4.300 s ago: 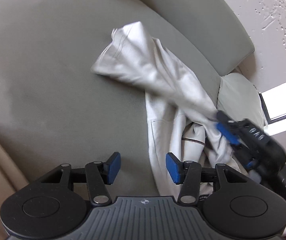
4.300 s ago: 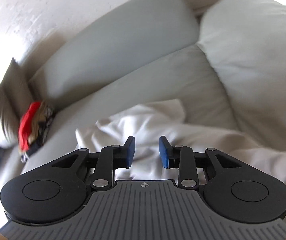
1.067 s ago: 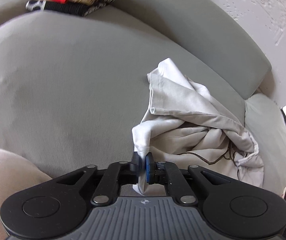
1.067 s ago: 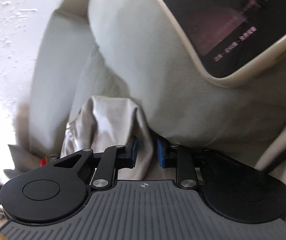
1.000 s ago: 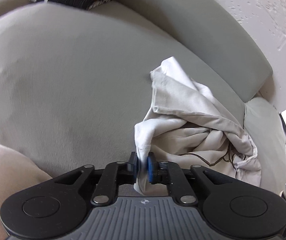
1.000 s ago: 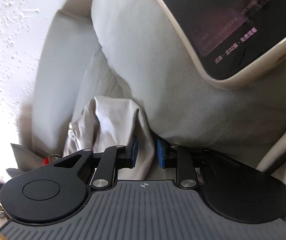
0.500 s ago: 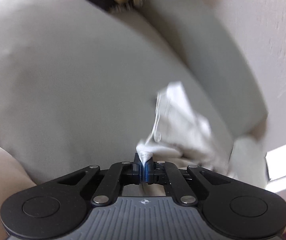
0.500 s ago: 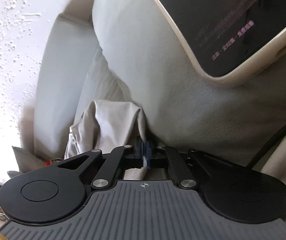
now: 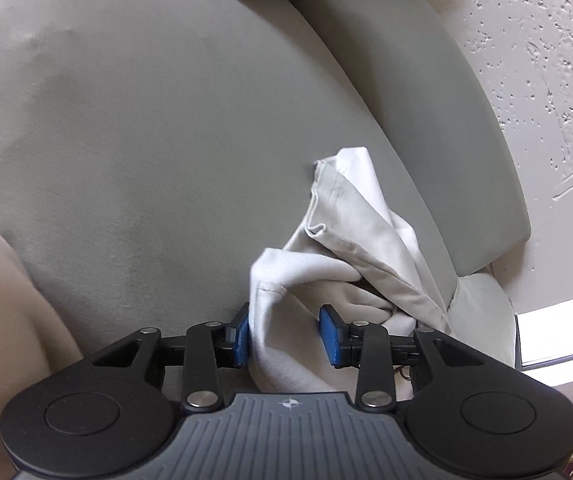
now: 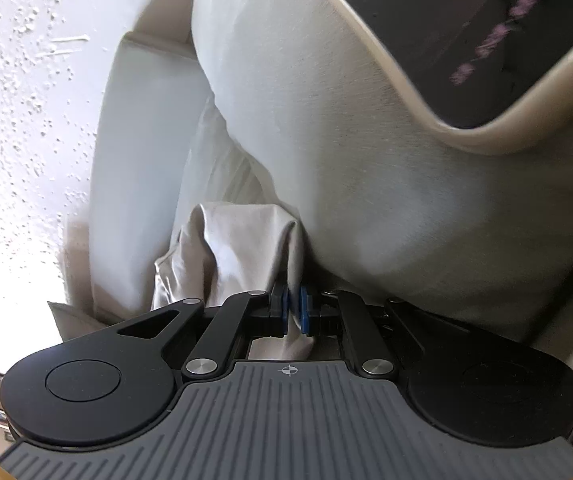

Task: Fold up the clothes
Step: 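Lift the sweatshirt high with both grippers and shake it out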

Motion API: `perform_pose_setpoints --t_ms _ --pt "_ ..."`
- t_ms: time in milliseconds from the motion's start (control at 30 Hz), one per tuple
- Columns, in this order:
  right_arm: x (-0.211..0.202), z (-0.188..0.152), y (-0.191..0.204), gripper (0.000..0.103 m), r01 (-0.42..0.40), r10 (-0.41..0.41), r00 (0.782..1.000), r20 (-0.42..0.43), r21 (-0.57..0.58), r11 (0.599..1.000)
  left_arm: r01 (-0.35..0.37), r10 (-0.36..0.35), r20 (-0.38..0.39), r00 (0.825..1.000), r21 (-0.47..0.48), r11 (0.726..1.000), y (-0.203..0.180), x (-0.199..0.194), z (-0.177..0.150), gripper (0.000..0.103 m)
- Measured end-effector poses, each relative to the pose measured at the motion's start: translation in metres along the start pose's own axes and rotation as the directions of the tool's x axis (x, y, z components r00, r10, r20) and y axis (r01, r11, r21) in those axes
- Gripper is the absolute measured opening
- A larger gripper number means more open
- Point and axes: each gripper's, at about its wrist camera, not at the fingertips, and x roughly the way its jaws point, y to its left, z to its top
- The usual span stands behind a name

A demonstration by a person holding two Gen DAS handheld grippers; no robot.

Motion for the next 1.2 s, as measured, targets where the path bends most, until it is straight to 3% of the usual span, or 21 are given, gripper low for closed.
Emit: perform_pose_setpoints --t_ms 33,167,233,333,400,500,567,600,667,700,733,767,800,833,867,933,1033,1067,1100,1133,1200 --pt "0.002 -0.001 0.0 0.004 0.001 -0.001 1.0 0.001 0.003 1.0 -0.003 0.003 -0.003 1.0 0.006 1.0 -0.001 0.002 0.0 0.031" --pt "-0.011 -0.01 0.014 0.001 0.094 -0.094 0.996 0.005 -0.037 0.995 -0.039 0.041 -0.045 0.998 0.041 0.998 -0.008 0.003 -0.002 0.003" --pt "-0.023 -0.014 0.026 0.001 0.124 -0.126 0.992 -0.022 -0.057 0.991 -0.036 0.042 -0.076 0.996 0.068 0.997 -0.016 -0.004 -0.001 0.001" --pt "-0.045 -0.021 0.055 0.001 0.09 -0.096 0.986 -0.138 -0.047 0.995 0.009 0.007 -0.132 0.991 0.116 0.993 -0.036 -0.028 0.004 0.0" --pt "-0.067 -0.021 0.092 0.001 -0.008 -0.003 0.984 -0.18 -0.063 0.998 0.04 -0.015 -0.169 0.986 0.146 0.989 -0.049 -0.043 0.008 0.0" --pt "-0.106 -0.013 0.162 0.001 -0.196 0.173 0.967 -0.187 -0.11 0.974 0.202 -0.169 -0.216 0.962 0.14 0.969 -0.087 -0.078 0.028 0.0" --pt "-0.135 0.0 0.216 0.001 -0.323 0.311 0.946 -0.091 -0.168 0.931 0.318 -0.294 -0.172 0.94 0.134 0.939 -0.123 -0.108 0.057 0.0" --pt "-0.152 0.006 0.241 0.001 -0.377 0.379 0.925 -0.033 -0.205 0.903 0.37 -0.354 -0.132 0.926 0.129 0.92 -0.14 -0.125 0.072 0.0" --pt "-0.192 0.012 0.273 0.001 -0.449 0.493 0.862 0.121 -0.271 0.851 0.481 -0.486 -0.002 0.874 0.152 0.864 -0.167 -0.169 0.1 0.0" --pt "-0.201 0.015 0.278 0.001 -0.429 0.481 0.863 0.153 -0.279 0.859 0.515 -0.533 0.075 0.843 0.174 0.839 -0.175 -0.191 0.109 0.001" --pt "-0.211 0.017 0.284 0.001 -0.409 0.469 0.863 0.186 -0.287 0.866 0.522 -0.546 0.132 0.828 0.178 0.834 -0.179 -0.207 0.117 0.001" --pt "-0.219 0.019 0.29 0.001 -0.386 0.452 0.867 0.209 -0.291 0.875 0.514 -0.539 0.178 0.823 0.172 0.841 -0.18 -0.22 0.123 0.001" --pt "-0.214 0.019 0.295 0.001 -0.349 0.403 0.901 0.159 -0.283 0.893 0.491 -0.514 0.194 0.836 0.154 0.857 -0.182 -0.224 0.128 0.001" --pt "-0.223 0.019 0.293 0.001 -0.337 0.389 0.91 0.147 -0.288 0.897 0.46 -0.477 0.193 0.857 0.129 0.878 -0.183 -0.224 0.132 0.0" --pt "-0.229 0.023 0.306 0.001 -0.363 0.428 0.889 0.163 -0.317 0.876 0.449 -0.465 0.193 0.864 0.123 0.885 -0.186 -0.226 0.135 0.0" --pt "-0.241 0.032 0.332 0.001 -0.412 0.504 0.843 0.189 -0.376 0.83 0.52 -0.543 0.199 0.816 0.16 0.839 -0.196 -0.241 0.13 0.0" --pt "-0.272 0.029 0.351 0.001 -0.43 0.586 0.762 0.274 -0.463 0.775 0.585 -0.642 0.278 0.715 0.267 0.766 -0.21 -0.277 0.117 0.0" --pt "-0.273 0.03 0.358 0.001 -0.375 0.545 0.793 0.273 -0.486 0.789 0.569 -0.631 0.295 0.718 0.276 0.775 -0.214 -0.282 0.117 0.001" --pt "-0.268 0.034 0.363 0.001 -0.348 0.498 0.832 0.244 -0.469 0.812 0.541 -0.601 0.296 0.742 0.263 0.798 -0.218 -0.283 0.12 0.001" --pt "-0.268 0.039 0.363 0.001 -0.363 0.485 0.847 0.219 -0.428 0.828 0.514 -0.57 0.297 0.766 0.251 0.82 -0.222 -0.284 0.124 0.0" --pt "-0.292 0.041 0.364 0.001 -0.414 0.554 0.795 0.248 -0.446 0.793 0.529 -0.577 0.286 0.765 0.231 0.816 -0.223 -0.289 0.128 0.0"
